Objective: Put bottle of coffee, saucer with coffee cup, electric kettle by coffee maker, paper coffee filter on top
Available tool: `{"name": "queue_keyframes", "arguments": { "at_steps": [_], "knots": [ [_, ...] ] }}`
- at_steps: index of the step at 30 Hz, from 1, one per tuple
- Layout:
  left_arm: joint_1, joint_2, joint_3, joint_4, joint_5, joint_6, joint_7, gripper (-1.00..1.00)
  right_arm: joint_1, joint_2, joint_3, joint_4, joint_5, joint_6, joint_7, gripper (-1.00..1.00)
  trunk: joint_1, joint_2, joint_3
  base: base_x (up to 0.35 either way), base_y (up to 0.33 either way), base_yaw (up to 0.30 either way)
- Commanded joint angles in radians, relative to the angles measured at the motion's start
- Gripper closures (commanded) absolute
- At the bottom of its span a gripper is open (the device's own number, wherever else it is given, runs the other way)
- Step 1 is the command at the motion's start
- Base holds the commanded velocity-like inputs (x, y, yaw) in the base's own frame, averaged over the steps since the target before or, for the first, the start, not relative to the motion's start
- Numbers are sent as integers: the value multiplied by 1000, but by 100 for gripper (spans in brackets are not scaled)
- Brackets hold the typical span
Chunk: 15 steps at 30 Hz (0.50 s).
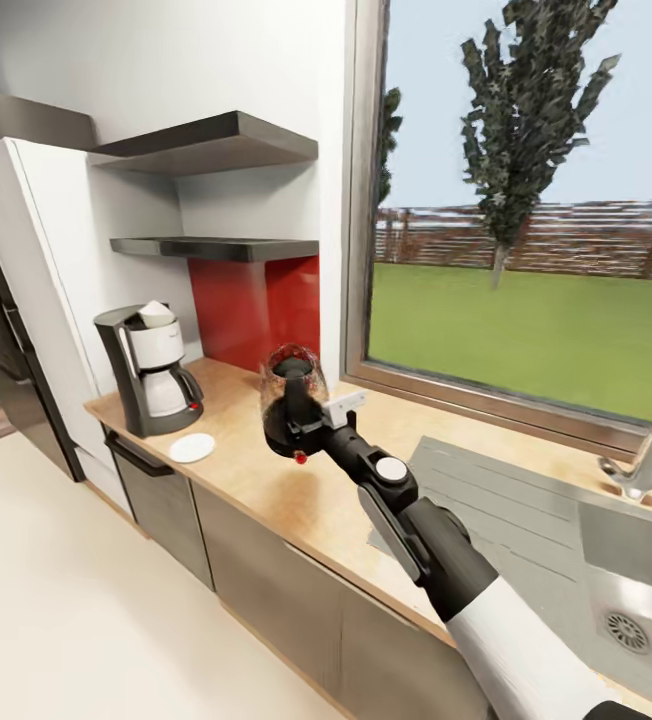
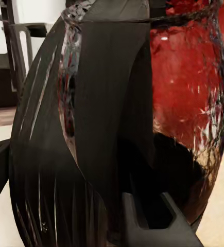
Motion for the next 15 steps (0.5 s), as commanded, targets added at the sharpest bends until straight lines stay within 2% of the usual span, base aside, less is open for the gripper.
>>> {"name": "queue_keyframes", "arguments": {
  "at_steps": [1, 7, 15],
  "knots": [
    [0, 0, 8, 0, -11, -3, -1, -100, -1, 0, 0, -1, -6, 3, 1, 100, 1, -1, -1, 20, 334, 0],
    [0, 1, 9, 0, -11, -3, -1, -100, 1, 1, 31, -6, -6, 3, 0, 100, 1, -1, -1, 5, 337, 0],
    [0, 2, 10, 0, -11, 0, -1, -100, 1, 1, 36, -5, -6, 2, 0, 100, 1, -1, -1, 35, 338, 0]
  ]
}}
